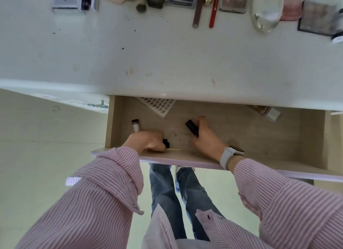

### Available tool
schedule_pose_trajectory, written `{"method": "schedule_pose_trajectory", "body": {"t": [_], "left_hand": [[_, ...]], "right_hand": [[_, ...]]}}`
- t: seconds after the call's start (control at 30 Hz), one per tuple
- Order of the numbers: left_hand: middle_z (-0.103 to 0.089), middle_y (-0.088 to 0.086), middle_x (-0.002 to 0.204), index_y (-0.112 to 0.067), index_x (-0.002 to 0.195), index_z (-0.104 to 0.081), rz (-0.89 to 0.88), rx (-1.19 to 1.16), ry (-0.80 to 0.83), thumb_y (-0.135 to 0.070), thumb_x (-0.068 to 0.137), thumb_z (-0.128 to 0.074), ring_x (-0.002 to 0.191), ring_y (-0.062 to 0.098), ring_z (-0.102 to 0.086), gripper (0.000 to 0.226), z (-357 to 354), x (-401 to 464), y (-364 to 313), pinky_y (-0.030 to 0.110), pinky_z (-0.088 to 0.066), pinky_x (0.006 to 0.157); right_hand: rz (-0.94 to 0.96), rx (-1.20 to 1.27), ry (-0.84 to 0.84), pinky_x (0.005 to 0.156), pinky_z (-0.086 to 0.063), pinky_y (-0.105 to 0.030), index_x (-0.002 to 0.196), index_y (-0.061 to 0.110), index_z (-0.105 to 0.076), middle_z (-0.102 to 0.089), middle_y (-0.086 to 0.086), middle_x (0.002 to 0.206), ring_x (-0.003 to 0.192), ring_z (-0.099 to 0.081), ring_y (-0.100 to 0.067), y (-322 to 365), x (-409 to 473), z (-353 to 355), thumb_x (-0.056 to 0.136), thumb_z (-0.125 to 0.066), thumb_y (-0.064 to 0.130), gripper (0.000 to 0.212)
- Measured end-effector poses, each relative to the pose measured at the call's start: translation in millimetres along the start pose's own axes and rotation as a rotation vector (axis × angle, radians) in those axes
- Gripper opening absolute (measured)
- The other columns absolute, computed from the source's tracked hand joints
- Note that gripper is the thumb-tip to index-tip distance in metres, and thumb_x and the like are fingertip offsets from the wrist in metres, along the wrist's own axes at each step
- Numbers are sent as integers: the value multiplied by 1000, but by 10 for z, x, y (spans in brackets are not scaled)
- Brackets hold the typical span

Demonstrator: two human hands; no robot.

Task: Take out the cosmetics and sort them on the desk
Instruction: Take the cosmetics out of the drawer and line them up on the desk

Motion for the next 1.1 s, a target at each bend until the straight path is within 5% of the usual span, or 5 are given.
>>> {"method": "schedule_pose_trajectory", "body": {"t": [0.2,0.37,0.73,0.93,1.1], "left_hand": [[-55,-4,91,-18,112,-49,-18,-162,1,-35,84,-54,78,12,-53,33,-11,-62,94,27,-40,64],[-53,0,78,-19,78,-45,-20,-140,41,-30,83,-59,69,14,-51,19,43,-102,79,26,-40,60],[-60,10,87,-4,97,-58,-108,61,-166,-12,87,-51,71,20,-52,15,190,-567,202,25,-36,55],[-64,9,100,-11,117,-42,-81,-3,-579,-21,93,-49,86,27,-61,27,340,-892,520,28,-38,65],[-62,2,90,-15,112,-41,1,-228,-906,-21,93,-49,69,25,-57,21,359,-1171,971,28,-35,60]], "right_hand": [[60,-7,9,84,-40,-27,139,12,-23,-39,-13,139,115,-50,-30,85,-18,19,83,-50,0,64],[96,-26,12,81,-43,-29,138,11,-26,-43,-16,135,108,-53,-31,191,-48,15,84,-49,1,59],[114,-185,61,67,-38,-26,120,7,-41,-54,-15,114,90,-56,-26,417,-4,-59,88,-50,8,33],[177,-337,67,60,-36,-25,102,5,-55,-62,-15,99,82,-58,-26,664,133,-217,90,-50,13,16],[601,-745,200,97,-36,-35,133,17,-40,-37,-7,135,122,-36,-26,1163,181,-655,88,-45,4,47]]}}
Point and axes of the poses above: each hand's wrist, its own x-axis towards the middle knuckle, its own z-axis out of the back of the hand, y = z × x, the point moved 7 cm from there along x, towards the middle knuckle
